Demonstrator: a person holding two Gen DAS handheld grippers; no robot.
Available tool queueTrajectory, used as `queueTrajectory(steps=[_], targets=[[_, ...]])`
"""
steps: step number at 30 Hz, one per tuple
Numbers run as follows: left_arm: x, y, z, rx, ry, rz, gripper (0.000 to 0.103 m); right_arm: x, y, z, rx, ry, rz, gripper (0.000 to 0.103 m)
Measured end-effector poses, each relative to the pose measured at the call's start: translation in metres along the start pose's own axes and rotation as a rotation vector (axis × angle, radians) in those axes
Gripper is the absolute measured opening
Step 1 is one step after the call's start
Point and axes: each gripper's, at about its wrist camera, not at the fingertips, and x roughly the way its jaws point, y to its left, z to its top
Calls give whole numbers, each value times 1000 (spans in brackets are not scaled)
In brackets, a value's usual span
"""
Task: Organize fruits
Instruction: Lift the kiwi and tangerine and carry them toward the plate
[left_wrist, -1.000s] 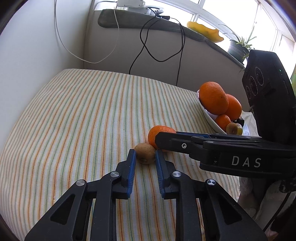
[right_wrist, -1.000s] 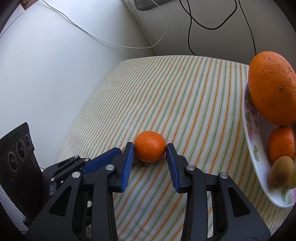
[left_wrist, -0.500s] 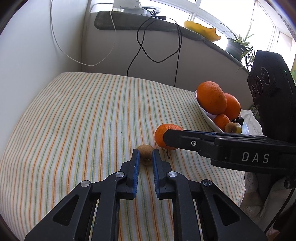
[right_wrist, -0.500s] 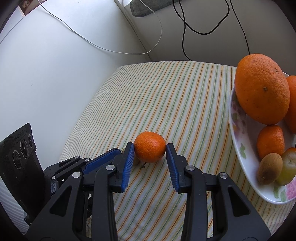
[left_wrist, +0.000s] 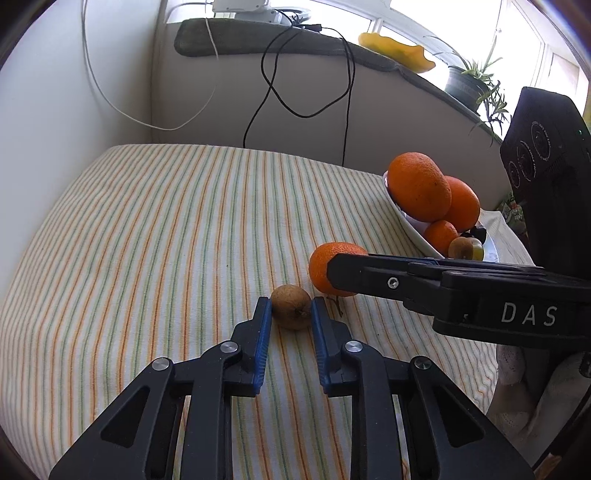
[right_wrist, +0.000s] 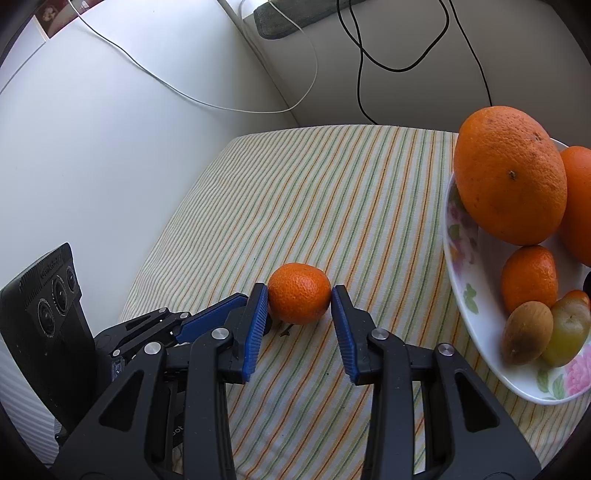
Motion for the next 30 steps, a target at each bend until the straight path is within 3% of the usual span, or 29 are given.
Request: queueTrajectory(steps=[7,11,18,19,24,28,30], targets=[[-1,0,1,-6,-6,0,20,-9,-1,-1,1,-16,4,37],[-8,1,0,-15,-26,2,12,-19,-1,-2,-12,-28,8,37],[-5,-2,0,-9,-20,15,13,-23,-1,-6,-16,-31,4,37],[-5,-1,0,-15,-23,11,14,-24,-2,-7,-15,-29,4,37],[2,-3,6,-10,1,34,42,-28,0,-9,-26,-29,2,37],[10,-3,9,-7,18,40,44,-34,1,-8,-35,-45,-4,37],[14,-1,7,-12,31,40,37,-36,1,-9,-39,-49,-3,37]])
